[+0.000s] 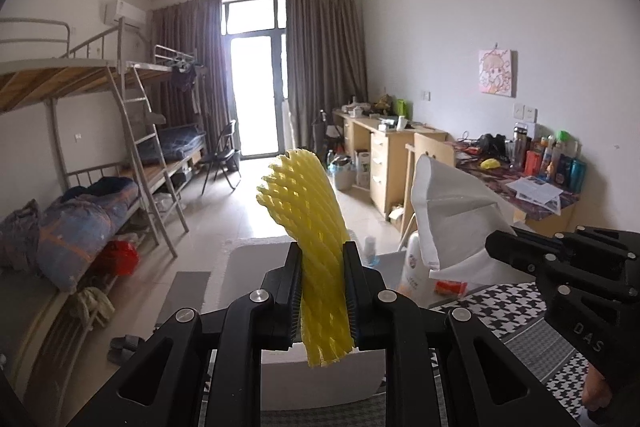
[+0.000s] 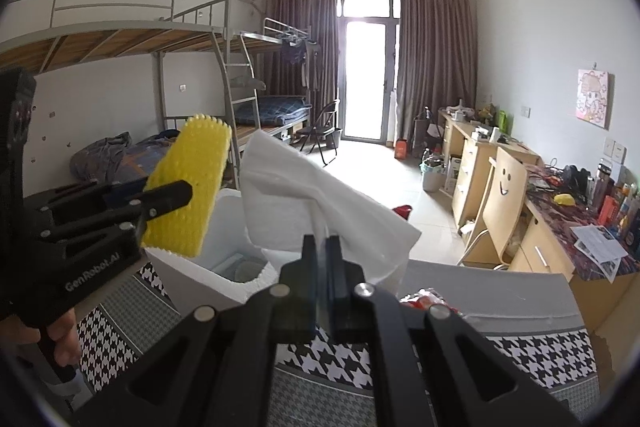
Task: Organize soft objects
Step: 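Lower the yellow net into the foam box and open the left gripper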
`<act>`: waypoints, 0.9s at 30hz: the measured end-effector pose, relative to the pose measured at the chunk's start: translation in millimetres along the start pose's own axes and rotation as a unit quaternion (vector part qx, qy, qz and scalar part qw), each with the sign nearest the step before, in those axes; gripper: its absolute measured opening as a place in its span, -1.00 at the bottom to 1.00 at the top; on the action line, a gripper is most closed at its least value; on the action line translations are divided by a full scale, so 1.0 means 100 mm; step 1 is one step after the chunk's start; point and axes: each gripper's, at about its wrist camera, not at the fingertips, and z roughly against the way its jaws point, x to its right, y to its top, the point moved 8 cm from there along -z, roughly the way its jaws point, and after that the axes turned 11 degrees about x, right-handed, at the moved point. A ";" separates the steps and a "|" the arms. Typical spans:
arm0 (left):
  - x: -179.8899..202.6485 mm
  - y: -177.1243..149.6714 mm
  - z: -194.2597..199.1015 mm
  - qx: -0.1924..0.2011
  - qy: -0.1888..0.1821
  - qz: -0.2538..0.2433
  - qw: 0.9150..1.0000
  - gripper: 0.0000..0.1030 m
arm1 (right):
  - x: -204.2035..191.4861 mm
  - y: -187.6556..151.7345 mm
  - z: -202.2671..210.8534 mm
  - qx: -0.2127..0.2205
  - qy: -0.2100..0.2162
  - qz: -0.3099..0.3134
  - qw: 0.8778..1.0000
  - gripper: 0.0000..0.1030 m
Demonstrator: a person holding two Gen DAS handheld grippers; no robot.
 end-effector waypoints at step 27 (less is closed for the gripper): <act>-0.40 -0.25 -0.49 -0.060 0.011 0.032 0.998 0.42 | -0.14 -0.06 -0.35 -0.026 0.023 0.013 0.999 -0.88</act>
